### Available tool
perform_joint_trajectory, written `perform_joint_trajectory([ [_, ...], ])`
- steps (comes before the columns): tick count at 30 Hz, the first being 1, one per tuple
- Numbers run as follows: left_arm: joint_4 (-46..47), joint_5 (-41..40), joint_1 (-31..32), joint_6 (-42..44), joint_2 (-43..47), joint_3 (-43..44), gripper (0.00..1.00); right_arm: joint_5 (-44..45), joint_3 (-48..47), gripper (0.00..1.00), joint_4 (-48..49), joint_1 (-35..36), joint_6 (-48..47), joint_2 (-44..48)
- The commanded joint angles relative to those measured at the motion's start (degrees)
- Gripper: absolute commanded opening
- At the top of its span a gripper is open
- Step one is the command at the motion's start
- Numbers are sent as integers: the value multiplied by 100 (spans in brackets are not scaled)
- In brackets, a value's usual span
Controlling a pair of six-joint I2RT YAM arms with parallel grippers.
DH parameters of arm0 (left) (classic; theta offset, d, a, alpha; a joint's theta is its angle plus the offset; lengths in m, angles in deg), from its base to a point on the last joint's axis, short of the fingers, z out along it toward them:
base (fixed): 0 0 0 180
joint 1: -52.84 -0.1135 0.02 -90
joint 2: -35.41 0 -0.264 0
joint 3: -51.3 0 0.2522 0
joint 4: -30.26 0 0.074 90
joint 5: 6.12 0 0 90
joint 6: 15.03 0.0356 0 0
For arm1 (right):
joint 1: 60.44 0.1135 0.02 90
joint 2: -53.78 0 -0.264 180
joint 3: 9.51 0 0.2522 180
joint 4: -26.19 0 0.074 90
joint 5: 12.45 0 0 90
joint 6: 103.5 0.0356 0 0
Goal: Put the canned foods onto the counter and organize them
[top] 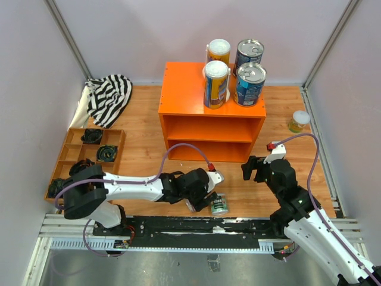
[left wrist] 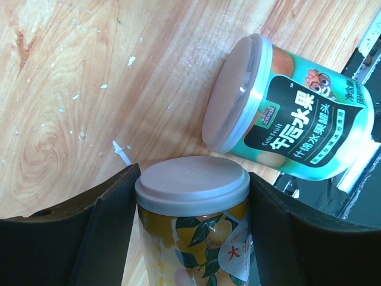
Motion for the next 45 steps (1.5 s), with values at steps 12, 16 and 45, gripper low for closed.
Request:
perform_joint_trajectory([
  [12,320,-373,32,-164,1847,-278,27,27,33,85,124,110,97,58],
  [16,587,-595,32,-213,2592,-487,23,14,42,85,128,109,113,66],
  [45,4458,-3952,1222,2954,4229,-82,0,27,183,84,245,109,119,114],
])
